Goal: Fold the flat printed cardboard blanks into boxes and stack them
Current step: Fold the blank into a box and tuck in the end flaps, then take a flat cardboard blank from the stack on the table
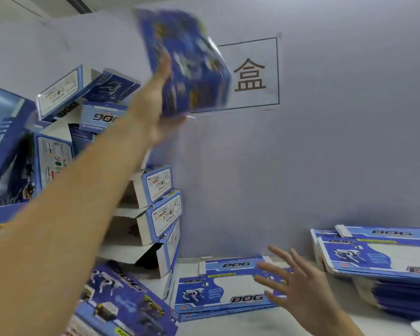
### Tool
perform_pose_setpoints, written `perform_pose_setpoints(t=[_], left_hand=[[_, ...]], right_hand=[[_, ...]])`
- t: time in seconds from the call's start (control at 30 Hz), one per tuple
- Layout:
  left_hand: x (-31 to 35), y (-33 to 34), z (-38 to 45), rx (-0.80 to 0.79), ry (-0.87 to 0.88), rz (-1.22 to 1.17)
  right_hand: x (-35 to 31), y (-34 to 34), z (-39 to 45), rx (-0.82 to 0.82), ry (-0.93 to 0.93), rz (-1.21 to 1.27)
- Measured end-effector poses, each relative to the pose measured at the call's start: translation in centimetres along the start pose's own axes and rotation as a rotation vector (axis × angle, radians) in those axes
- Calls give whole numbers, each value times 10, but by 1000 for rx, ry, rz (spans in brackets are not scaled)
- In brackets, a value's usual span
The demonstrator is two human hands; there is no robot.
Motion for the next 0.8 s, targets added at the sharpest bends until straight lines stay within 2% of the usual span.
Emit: perform_pose_setpoints(t=[0.07, 0.17, 0.27, 0.33, 0.43, 0.53, 0.63, 0.7, 0.8], left_hand=[[20, -7, 29, -6, -47, 30], [6, -3, 35, -30, -170, 186], [-51, 11, 11, -34, -122, 406], [-105, 16, -19, -124, -147, 590], [-188, 22, -78, -328, -332, 806], [-260, 21, -139, -425, -557, 944], [-299, 7, -172, -526, -719, 1162], [-302, -4, -174, -552, -729, 1225], [-297, -9, -171, -524, -600, 1279]], right_hand=[[3, 6, 0, 47, 22, -59], [6, 11, -1, 142, 20, -176], [7, 13, 0, 260, -44, -249], [11, 9, 3, 321, -98, -327], [15, 3, 9, 436, -151, -418], [17, -1, 11, 507, -155, -474], [18, -2, 11, 510, -140, -529], [18, -1, 9, 510, -134, -560], [19, 0, 6, 508, -135, -573]])
Point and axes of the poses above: each hand's wrist, its own z-axis towards the middle knuckle, its own y-axis out of the palm, x = y × z, the point moved 1 cm from there along z, towards the middle knuckle, and after that the axes turned 9 degrees about -z, right-handed, at the moved point
